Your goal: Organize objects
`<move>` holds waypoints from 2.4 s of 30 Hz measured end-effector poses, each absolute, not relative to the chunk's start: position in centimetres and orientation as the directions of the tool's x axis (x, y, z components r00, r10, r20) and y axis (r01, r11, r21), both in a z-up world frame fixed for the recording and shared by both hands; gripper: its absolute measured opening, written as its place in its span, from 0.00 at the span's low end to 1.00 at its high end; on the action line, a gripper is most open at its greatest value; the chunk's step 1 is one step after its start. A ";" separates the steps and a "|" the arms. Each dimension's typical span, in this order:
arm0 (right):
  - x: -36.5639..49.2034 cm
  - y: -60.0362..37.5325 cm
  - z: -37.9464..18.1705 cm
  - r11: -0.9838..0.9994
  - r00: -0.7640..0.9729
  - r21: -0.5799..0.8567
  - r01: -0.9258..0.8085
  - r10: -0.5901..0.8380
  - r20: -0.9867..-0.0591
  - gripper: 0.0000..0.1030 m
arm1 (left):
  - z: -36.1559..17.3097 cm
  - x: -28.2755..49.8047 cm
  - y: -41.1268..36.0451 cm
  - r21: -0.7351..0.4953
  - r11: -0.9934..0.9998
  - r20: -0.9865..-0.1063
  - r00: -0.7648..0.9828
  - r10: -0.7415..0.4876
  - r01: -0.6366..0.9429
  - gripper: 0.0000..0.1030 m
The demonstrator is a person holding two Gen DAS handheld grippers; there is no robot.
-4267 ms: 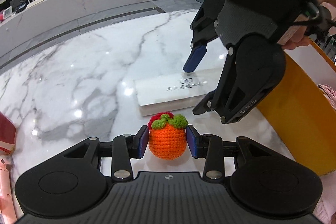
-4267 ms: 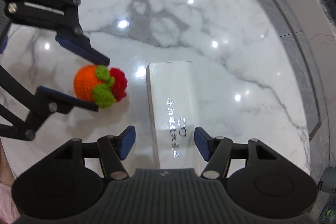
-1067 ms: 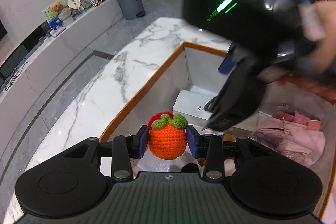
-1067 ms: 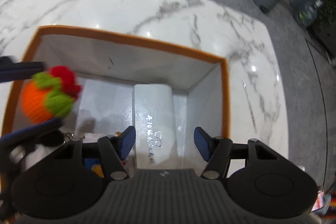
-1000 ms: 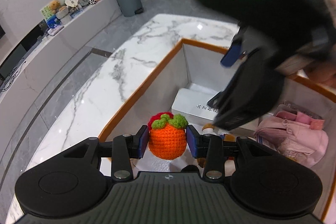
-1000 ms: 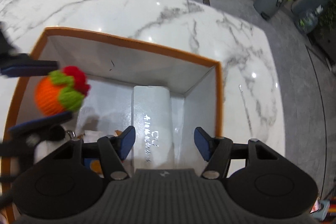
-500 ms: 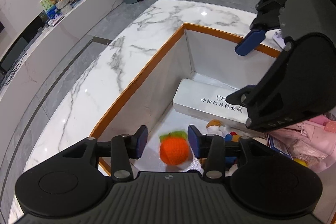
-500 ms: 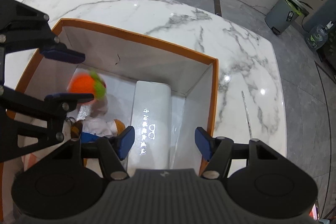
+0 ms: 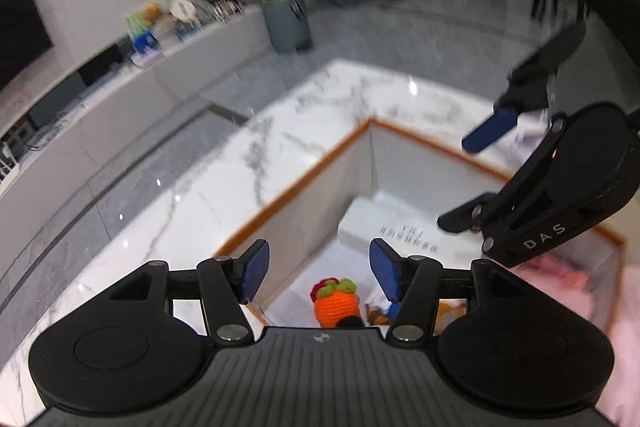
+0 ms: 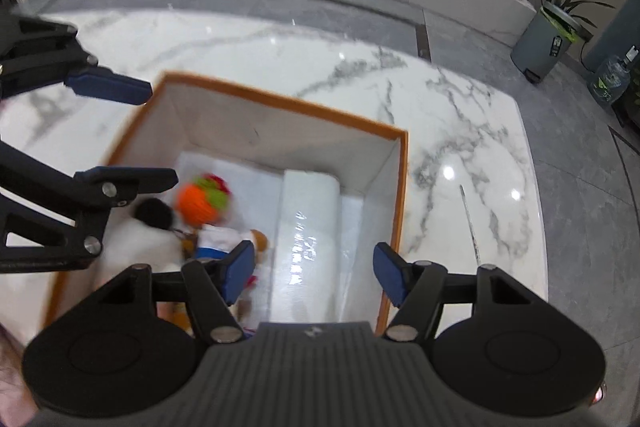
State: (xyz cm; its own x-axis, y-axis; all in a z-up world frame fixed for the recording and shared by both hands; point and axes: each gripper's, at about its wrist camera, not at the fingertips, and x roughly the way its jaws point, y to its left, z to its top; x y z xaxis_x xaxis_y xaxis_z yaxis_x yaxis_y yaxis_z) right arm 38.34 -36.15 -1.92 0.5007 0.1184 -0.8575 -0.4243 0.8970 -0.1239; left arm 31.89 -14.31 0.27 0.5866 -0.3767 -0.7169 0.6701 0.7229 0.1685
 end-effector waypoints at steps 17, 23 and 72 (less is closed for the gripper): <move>20.3 -39.5 5.5 0.894 0.837 -0.170 -0.415 0.302 -0.456 0.83 | 5.0 17.7 -10.9 0.026 0.913 -0.405 0.840 -0.362 0.407 0.94; 17.9 -41.3 2.9 0.941 0.858 -0.040 -0.336 0.289 -0.424 0.92 | 1.9 17.2 -12.1 0.072 0.948 -0.456 0.856 -0.245 0.310 0.97; 16.3 -41.1 -5.0 0.956 0.802 -0.013 -0.292 0.238 -0.548 0.97 | -2.0 13.9 -12.7 0.082 0.968 -0.530 0.833 -0.160 0.238 0.97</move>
